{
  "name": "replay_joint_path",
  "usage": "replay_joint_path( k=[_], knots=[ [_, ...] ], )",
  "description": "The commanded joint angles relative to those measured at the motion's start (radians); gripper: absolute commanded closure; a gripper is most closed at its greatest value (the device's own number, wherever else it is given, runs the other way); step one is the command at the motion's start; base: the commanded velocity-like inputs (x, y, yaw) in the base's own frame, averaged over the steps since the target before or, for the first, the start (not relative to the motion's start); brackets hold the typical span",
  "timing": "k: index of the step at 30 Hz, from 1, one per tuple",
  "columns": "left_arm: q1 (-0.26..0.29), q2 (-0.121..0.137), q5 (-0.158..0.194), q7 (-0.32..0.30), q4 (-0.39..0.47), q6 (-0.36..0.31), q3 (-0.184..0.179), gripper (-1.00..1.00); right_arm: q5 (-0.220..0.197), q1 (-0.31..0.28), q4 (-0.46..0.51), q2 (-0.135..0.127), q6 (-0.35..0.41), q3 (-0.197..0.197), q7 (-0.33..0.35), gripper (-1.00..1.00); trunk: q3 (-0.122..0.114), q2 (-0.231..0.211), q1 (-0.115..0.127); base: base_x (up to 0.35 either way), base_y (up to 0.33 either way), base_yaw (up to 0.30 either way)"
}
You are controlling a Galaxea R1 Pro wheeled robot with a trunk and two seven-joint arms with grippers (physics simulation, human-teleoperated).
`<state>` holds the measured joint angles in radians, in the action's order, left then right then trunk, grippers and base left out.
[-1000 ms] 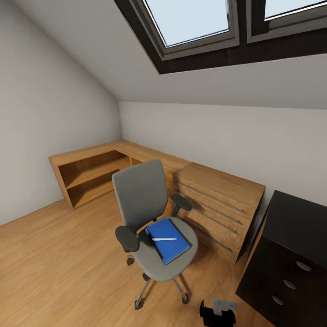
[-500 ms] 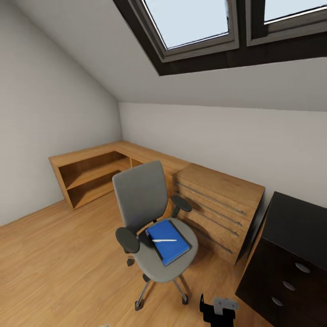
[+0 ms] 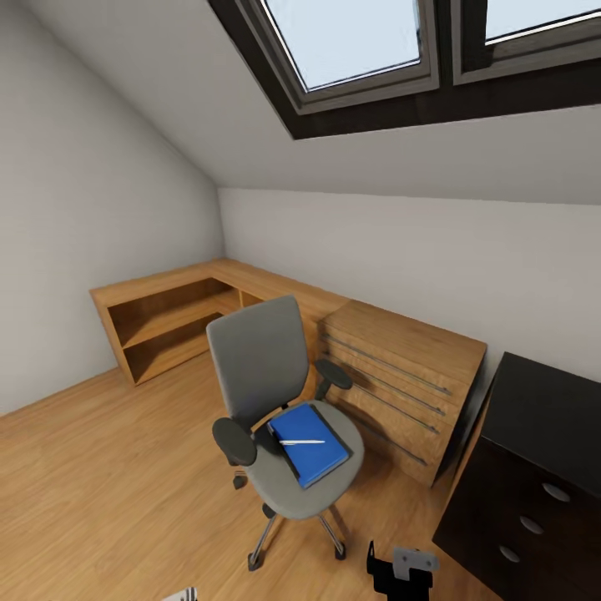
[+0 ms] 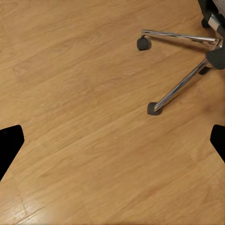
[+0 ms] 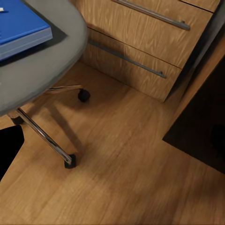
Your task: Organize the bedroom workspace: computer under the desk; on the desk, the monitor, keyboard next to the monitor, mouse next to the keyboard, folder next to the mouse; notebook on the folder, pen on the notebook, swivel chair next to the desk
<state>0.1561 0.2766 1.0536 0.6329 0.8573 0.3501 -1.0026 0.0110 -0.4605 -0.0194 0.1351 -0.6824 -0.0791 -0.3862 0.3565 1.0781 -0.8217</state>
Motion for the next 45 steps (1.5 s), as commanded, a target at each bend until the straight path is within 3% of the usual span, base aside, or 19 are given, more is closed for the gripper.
replay_joint_path(
  k=[1,13,45],
  knots=[
    [0.002,0.001,0.007,0.005,0.002,0.006,-0.006,-1.0,0.001,-0.001,-0.002,0.001,-0.001,-0.008,-0.009,-1.0,0.001,0.001,0.0,0.0,0.0,0.011],
    [0.002,0.0,0.008,0.005,-0.001,0.006,-0.005,-1.0,0.0,-0.001,-0.002,0.003,0.0,-0.008,-0.01,-1.0,0.001,0.001,0.0,0.005,0.0,0.106],
    [0.002,-0.004,0.01,0.005,-0.037,0.002,0.0,-1.0,-0.002,-0.001,0.013,0.002,0.005,-0.005,-0.009,-1.0,0.001,0.001,0.0,0.13,0.022,0.002]
  ],
)
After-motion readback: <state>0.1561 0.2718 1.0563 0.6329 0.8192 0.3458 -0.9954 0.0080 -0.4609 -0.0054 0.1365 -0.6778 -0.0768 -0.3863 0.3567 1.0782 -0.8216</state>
